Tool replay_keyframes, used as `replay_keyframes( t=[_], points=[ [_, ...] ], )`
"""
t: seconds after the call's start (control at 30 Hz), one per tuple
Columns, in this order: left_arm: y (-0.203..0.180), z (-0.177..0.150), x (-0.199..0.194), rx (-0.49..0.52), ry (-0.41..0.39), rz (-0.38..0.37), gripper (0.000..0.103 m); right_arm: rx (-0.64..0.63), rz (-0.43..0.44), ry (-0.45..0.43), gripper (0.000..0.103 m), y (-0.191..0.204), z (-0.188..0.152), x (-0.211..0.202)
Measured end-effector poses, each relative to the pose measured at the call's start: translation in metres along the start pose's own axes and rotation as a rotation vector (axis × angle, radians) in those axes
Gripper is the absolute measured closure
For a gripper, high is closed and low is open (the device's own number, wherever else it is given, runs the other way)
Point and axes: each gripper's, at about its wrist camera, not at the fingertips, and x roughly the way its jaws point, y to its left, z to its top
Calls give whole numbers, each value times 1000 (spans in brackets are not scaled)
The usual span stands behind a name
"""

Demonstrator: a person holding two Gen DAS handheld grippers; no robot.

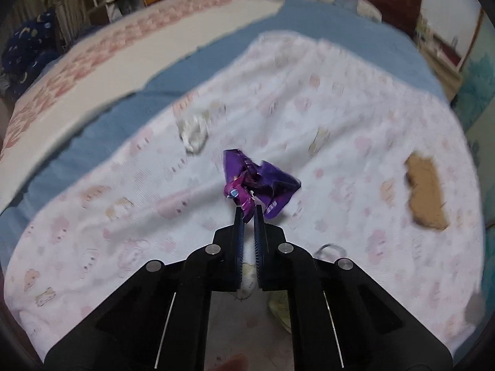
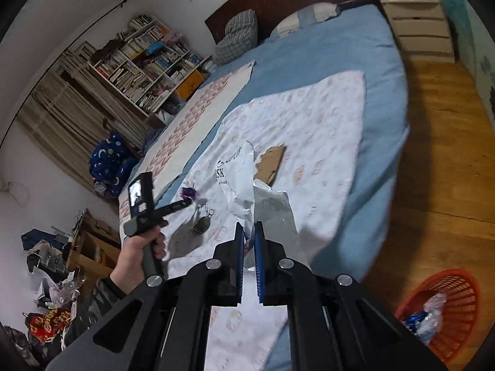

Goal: Collect trash
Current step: 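Grasp the white plastic bag with the right tool while the left tool grasps the purple wrapper, then carry bag and purple wrapper to the red wastebasket and open both tools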

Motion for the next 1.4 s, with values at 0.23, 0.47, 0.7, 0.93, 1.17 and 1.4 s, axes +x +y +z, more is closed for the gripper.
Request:
replay_keyframes(
  t=[0.23,0.47,0.7,0.93,1.17,1.4],
  points=[
    [-40,-2,-97,-1,-170,-102,97,-119,-249,-119,95,-18,-14,-100],
    [-141,-57,-172,158,-259,-293,97,-105,-406,-164,95,-61,-42,-176],
    [-272,-156,-200,464,-224,-454,97,9,-488,-129,95,-141,-106,-209],
    [-363,-226,-160,686,-118,-506,97,96,-556,-50,95,-204,-157,-168],
    [-394,-277,-71,732,197,-463,97,145,-559,77,95,-254,-194,-96],
    [-417,-311,-56,766,243,-451,97,209,-559,93,95,-290,-222,-56]
  ],
)
